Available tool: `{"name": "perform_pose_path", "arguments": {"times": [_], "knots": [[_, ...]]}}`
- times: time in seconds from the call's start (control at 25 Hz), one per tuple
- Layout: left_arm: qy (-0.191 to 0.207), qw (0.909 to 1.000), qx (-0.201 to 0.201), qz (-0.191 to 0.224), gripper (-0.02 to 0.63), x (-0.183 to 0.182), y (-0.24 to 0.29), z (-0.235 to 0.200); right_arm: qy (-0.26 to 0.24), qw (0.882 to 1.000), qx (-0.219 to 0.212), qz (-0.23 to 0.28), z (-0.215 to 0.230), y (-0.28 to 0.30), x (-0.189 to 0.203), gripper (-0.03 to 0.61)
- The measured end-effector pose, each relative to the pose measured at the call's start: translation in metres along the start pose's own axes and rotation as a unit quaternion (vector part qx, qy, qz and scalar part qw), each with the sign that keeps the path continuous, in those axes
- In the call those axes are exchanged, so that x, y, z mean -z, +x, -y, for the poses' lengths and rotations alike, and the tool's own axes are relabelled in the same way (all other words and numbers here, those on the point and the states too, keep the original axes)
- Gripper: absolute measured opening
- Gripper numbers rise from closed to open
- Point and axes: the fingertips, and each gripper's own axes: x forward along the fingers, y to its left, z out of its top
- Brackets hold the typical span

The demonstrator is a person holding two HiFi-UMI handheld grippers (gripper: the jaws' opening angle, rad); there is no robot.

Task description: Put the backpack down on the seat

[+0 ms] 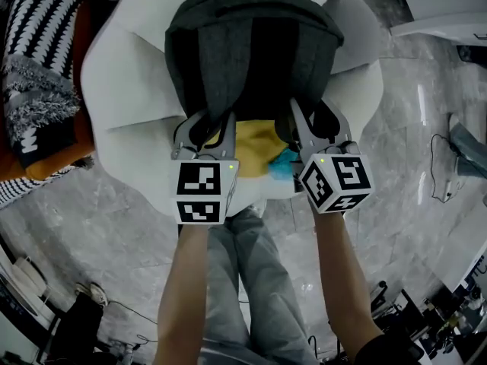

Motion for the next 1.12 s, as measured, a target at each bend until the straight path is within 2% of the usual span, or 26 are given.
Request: {"name": "perform_pose_path", "arguments": {"times": [0.08, 0.28, 0.32, 0.4, 0.44, 0.56, 0.8, 1.12], "knots": [[-0.011, 0.9999, -0.011, -0.001, 0.115, 0.001, -0.009, -0.005, 0.003, 1.000, 0.005, 0.002, 0.000, -0.006, -0.001, 0.166], [-0.025, 0.9992, -0.032, 0.004, 0.115, -0.001, -0.032, -0.013, 0.010, 1.000, 0.022, 0.003, 0.002, -0.019, -0.006, 0.137], [-0.029, 0.9989, -0.035, 0.006, 0.107, -0.002, -0.035, -0.014, 0.009, 1.000, 0.023, 0.003, 0.002, -0.020, -0.007, 0.114], [-0.035, 0.9984, -0.043, 0.008, 0.003, -0.004, -0.040, -0.014, 0.007, 1.000, 0.024, 0.001, 0.001, -0.024, -0.007, 0.033], [-0.035, 0.9983, -0.046, 0.007, 0.000, -0.005, -0.042, -0.014, 0.006, 1.000, 0.023, -0.001, 0.000, -0.026, -0.007, 0.010], [-0.031, 0.9982, -0.051, 0.002, 0.000, -0.008, -0.047, -0.008, 0.010, 1.000, 0.021, -0.009, -0.003, -0.031, -0.006, 0.006], [-0.025, 0.9989, -0.035, 0.018, 0.000, -0.028, -0.060, 0.010, 0.006, 1.000, -0.001, -0.019, -0.022, -0.044, -0.012, 0.006], [-0.004, 0.9978, -0.030, 0.059, 0.000, -0.084, -0.099, 0.018, -0.008, 1.000, -0.014, 0.011, -0.047, -0.069, -0.059, 0.006]]}}
